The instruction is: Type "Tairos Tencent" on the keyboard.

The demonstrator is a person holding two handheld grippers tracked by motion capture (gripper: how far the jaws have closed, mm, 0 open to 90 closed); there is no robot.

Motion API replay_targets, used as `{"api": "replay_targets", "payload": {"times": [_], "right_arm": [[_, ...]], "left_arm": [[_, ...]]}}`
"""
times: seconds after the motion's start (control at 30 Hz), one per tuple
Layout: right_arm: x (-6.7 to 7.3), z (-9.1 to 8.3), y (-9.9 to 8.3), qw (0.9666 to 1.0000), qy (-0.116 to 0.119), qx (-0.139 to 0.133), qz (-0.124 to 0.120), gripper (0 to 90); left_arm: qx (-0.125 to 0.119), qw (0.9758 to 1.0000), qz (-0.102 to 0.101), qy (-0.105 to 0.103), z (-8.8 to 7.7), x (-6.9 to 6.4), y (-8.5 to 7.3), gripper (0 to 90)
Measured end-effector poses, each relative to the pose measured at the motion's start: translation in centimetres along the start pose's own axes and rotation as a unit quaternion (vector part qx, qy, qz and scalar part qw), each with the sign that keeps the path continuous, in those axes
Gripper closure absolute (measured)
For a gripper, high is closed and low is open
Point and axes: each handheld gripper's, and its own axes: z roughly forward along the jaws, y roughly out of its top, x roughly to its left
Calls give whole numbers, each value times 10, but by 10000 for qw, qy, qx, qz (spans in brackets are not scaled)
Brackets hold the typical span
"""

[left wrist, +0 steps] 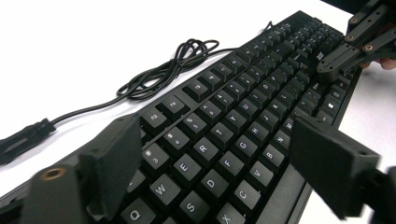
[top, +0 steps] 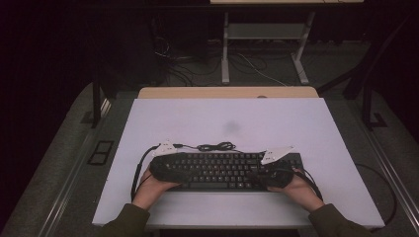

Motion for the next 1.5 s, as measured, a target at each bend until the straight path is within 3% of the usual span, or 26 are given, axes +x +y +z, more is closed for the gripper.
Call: {"api": "replay_targets", "payload": {"times": [0.23,0.43,0.7,0.73,1.03,1.5], "right_arm": [[0,0,0,10000,15,-1,30,891],[0,0,0,10000,19,2,31,892],[0,0,0,10000,22,-6,34,892],[0,0,0,10000,20,-7,33,892],[1,1,0,10000,35,0,23,892],[1,1,0,10000,38,1,15,892]], "left_arm": [[-10,9999,-48,-88,4,1,3,289],[17,9999,-42,-123,9,2,4,422],[124,9998,109,-137,19,1,11,594],[142,9997,99,-150,21,1,12,650],[435,9986,202,-201,35,-1,17,883],[774,9964,268,-219,40,-2,15,888]]}}
